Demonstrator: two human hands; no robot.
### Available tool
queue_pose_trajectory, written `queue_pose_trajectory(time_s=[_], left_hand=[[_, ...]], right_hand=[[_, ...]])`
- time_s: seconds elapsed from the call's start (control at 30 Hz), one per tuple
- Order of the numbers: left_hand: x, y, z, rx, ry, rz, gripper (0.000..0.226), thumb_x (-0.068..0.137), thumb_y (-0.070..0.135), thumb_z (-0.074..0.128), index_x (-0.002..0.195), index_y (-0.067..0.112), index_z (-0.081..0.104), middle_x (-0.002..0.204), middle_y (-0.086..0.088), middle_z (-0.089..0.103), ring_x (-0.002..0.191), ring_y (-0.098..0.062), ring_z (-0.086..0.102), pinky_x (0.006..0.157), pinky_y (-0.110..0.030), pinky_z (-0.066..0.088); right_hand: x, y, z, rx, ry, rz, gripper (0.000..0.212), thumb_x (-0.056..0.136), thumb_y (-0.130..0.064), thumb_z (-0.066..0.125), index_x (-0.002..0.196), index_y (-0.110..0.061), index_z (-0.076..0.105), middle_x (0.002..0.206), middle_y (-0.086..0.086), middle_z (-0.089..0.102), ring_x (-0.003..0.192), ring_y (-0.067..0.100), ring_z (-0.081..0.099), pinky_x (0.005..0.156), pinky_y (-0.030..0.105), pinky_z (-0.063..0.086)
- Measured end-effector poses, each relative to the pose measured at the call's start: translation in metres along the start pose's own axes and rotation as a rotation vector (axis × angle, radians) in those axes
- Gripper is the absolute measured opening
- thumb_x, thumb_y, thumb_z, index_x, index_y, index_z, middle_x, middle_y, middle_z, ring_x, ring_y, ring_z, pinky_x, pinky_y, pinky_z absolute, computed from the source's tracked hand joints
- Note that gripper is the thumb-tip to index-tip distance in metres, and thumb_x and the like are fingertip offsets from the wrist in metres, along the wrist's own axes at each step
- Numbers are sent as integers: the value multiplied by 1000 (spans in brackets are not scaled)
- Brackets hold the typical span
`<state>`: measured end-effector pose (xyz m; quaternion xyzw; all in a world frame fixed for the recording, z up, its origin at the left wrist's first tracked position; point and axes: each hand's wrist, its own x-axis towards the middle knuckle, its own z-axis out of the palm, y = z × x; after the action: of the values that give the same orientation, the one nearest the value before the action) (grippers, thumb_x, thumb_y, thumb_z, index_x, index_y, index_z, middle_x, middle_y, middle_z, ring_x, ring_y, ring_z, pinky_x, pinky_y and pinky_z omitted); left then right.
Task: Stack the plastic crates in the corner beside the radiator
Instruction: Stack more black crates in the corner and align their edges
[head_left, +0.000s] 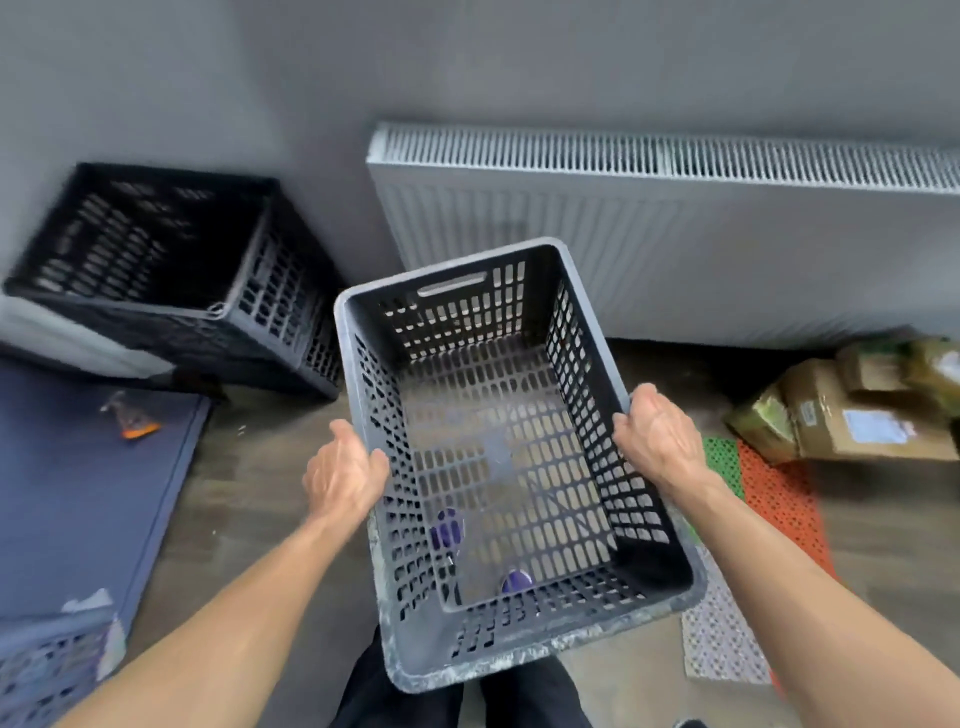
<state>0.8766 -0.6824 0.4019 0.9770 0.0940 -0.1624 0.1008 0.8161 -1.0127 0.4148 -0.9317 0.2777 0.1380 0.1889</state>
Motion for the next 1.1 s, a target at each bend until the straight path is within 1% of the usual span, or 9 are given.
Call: queue_pose_trajectory(time_s=[0.07, 0.2, 0.33, 0.4, 0.53, 0.77, 0.9, 0.97, 1.1], left_hand=[[-9, -8, -21, -43, 50, -28, 35, 90, 28, 52, 112, 2, 41, 87, -13, 65, 78, -37, 61, 68, -42, 51], [-29, -28, -72, -118, 113, -129, 23, 88, 26, 54, 97, 9, 42, 85, -12, 63, 75, -34, 57, 63, -38, 46], [-36, -49, -117, -171, 133, -223, 19, 88, 20, 56, 90, 8, 42, 80, -9, 57, 75, -31, 53, 60, -35, 38], [-37, -64, -133, -182, 147, -246, 20, 88, 20, 58, 88, 8, 42, 78, -7, 55, 72, -29, 52, 57, -34, 35], [-28, -98, -166, -216, 178, -300, 20, 88, 23, 58, 87, 10, 43, 82, -8, 57, 79, -31, 54, 62, -34, 37], [-1, -157, -215, -268, 254, -295, 28, 92, 30, 55, 79, 14, 36, 73, -2, 48, 65, -22, 45, 56, -33, 33], [21, -189, -240, -318, 280, -269, 29, 91, 31, 56, 78, 14, 36, 70, -2, 48, 58, -20, 44, 51, -31, 32], [34, -207, -253, -355, 293, -262, 31, 90, 31, 56, 76, 14, 35, 68, -1, 46, 57, -21, 42, 51, -31, 30], [56, -237, -274, -391, 308, -210, 38, 87, 29, 59, 70, 17, 26, 59, 3, 29, 50, -18, 30, 48, -28, 24]], right_hand=[[-5, -16, -21, -5, 36, -57, 16, 94, -27, 46, 95, -11, 46, 109, 15, 65, 94, 38, 61, 73, 38, 40], [-13, -62, -58, -29, 55, -166, 19, 94, -27, 47, 96, -8, 49, 109, 17, 65, 97, 38, 61, 74, 39, 39], [-18, -113, -80, -62, 63, -250, 18, 94, -26, 44, 95, -9, 48, 101, 14, 65, 80, 33, 54, 70, 38, 40], [-22, -138, -85, -70, 71, -284, 17, 94, -25, 43, 93, -9, 48, 95, 11, 63, 77, 32, 52, 69, 37, 40], [-27, -192, -91, -87, 77, -351, 17, 96, -23, 42, 92, -7, 45, 86, 7, 53, 74, 31, 50, 68, 36, 38], [-32, -274, -88, -102, 109, -397, 16, 97, -22, 40, 89, -8, 43, 82, 5, 57, 69, 26, 53, 65, 36, 39], [-36, -320, -89, -120, 160, -394, 17, 99, -22, 40, 89, -9, 43, 76, 1, 52, 61, 17, 46, 62, 35, 38], [-37, -347, -91, -120, 181, -395, 17, 98, -22, 41, 90, -8, 44, 77, 2, 53, 62, 19, 48, 62, 35, 39], [-31, -389, -90, -131, 194, -429, 14, 98, -20, 45, 92, -8, 45, 83, 6, 58, 71, 26, 55, 64, 36, 41]])
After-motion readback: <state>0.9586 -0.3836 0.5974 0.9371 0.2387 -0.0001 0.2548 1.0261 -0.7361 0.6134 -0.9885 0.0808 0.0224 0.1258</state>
